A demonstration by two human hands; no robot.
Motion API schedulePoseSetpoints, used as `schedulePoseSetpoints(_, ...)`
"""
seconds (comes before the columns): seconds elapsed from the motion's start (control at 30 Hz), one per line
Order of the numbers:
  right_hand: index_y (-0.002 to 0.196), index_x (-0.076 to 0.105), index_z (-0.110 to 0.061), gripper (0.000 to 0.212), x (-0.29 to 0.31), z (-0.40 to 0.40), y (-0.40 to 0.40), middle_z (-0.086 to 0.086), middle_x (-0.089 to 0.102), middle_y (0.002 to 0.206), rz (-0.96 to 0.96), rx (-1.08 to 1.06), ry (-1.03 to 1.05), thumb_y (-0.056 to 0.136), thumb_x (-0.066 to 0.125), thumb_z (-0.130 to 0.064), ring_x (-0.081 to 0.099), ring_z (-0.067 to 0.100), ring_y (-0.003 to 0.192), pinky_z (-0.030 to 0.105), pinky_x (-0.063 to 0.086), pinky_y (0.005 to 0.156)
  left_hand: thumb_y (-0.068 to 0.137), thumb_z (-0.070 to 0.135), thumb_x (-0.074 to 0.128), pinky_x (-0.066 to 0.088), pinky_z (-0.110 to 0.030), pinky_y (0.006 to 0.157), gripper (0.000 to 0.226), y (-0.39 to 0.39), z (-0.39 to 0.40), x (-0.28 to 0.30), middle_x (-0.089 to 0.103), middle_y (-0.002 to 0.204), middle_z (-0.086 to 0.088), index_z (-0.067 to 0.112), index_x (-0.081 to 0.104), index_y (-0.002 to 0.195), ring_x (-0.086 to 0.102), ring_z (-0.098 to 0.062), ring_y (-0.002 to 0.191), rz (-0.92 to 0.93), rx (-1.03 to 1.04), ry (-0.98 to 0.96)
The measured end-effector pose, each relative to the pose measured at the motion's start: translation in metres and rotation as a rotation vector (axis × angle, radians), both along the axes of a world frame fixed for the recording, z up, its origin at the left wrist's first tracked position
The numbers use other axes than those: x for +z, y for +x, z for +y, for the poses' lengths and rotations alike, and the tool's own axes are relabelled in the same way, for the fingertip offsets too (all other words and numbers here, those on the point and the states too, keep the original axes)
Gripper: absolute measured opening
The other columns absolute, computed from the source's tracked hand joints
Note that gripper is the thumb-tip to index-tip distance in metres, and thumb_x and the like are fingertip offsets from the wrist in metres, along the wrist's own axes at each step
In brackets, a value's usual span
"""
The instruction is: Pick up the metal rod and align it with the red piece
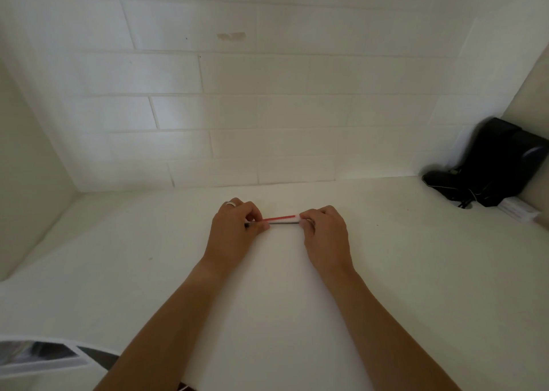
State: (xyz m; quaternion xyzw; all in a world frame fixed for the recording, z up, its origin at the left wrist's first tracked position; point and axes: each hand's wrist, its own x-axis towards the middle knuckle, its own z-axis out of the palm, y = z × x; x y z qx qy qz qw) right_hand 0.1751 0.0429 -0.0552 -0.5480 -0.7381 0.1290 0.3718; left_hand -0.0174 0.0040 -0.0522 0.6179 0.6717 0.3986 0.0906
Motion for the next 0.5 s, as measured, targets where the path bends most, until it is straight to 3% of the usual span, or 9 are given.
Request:
schedulePoseSetpoints(0.17,0.098,0.063,-0.012,0.002,0.0036,-0.0019,-0.0015,0.003,0.055,0.096,-0.021,-0.016,0.003,0.096,0.062,-0.011,0.056,0.022,0.090,0.023,0.038,0.074,0.083,0.026,0.081,0.037,-0.015,0.070,0.012,0.0002,0.0027,-0.0042,0.058,0.088,0.005,0.023,0.069,0.081,0.050,-0.010,0.085,0.016,0.003,-0.001)
schedulePoseSetpoints(0.37,0.096,0.061,-0.011,0.003,0.0031,-0.0020,-0.0036,0.006,0.055,0.100,-0.034,-0.024,0.012,0.097,0.058,-0.012,0.055,0.023,0.090,0.027,0.043,0.074,0.086,0.028,0.078,0.044,-0.028,0.078,0.011,0.0011,0.0056,-0.0076,0.060,0.090,0.004,0.023,0.069,0.084,0.050,-0.012,0.088,0.061,0.010,0.016)
schedulePoseSetpoints(0.5,0.097,0.062,-0.011,0.005,0.0041,-0.0036,-0.0040,0.007,0.056,0.101,-0.003,-0.033,-0.002,0.095,0.057,-0.009,0.057,0.023,0.089,0.027,0.044,0.074,0.085,0.026,0.078,0.045,-0.030,0.077,0.011,0.0018,0.0046,-0.0093,0.059,0.089,0.004,0.022,0.069,0.084,0.051,-0.014,0.090,0.069,-0.010,0.045)
